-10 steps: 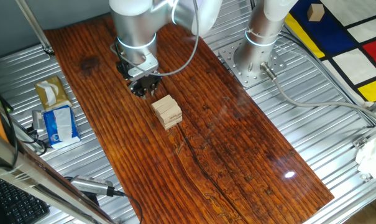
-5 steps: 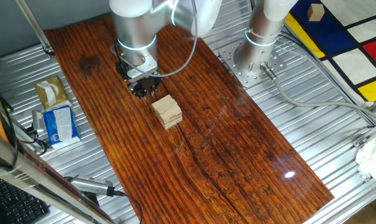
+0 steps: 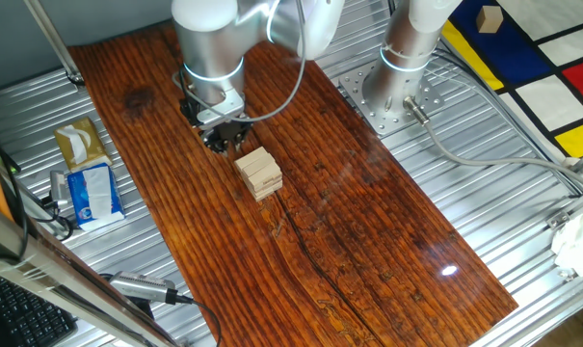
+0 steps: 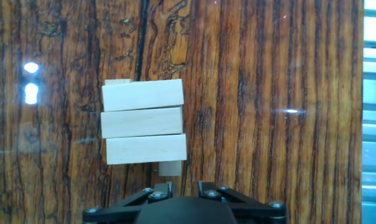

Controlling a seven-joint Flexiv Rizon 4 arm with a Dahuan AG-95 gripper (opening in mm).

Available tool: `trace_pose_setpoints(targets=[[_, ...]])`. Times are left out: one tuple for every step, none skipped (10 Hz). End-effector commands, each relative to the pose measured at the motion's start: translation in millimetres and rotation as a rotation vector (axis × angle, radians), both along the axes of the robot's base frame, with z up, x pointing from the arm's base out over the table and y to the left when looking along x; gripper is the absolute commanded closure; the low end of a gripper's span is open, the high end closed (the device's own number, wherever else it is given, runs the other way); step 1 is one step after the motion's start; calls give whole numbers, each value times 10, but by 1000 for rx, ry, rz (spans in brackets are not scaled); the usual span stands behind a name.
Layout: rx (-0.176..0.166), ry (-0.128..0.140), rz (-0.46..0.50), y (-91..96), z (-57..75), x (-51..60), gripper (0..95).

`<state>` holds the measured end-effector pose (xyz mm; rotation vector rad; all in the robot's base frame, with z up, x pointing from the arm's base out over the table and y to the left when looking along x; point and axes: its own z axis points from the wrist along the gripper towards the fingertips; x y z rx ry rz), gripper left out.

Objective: Play Jenga

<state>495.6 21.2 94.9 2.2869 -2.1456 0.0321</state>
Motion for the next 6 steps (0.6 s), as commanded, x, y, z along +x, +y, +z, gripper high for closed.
trace_pose_setpoints(targets=[[2,-1,-3,-2,-31,-1,760],[2,-2,-6,1,-48,-3,760],[1,-2,-6,3,-64,-5,760],[1,-2,-8,5,-73,-6,760],[1,-2,-10,6,-80,-6,760],[1,-2,-10,8,-85,-7,760]])
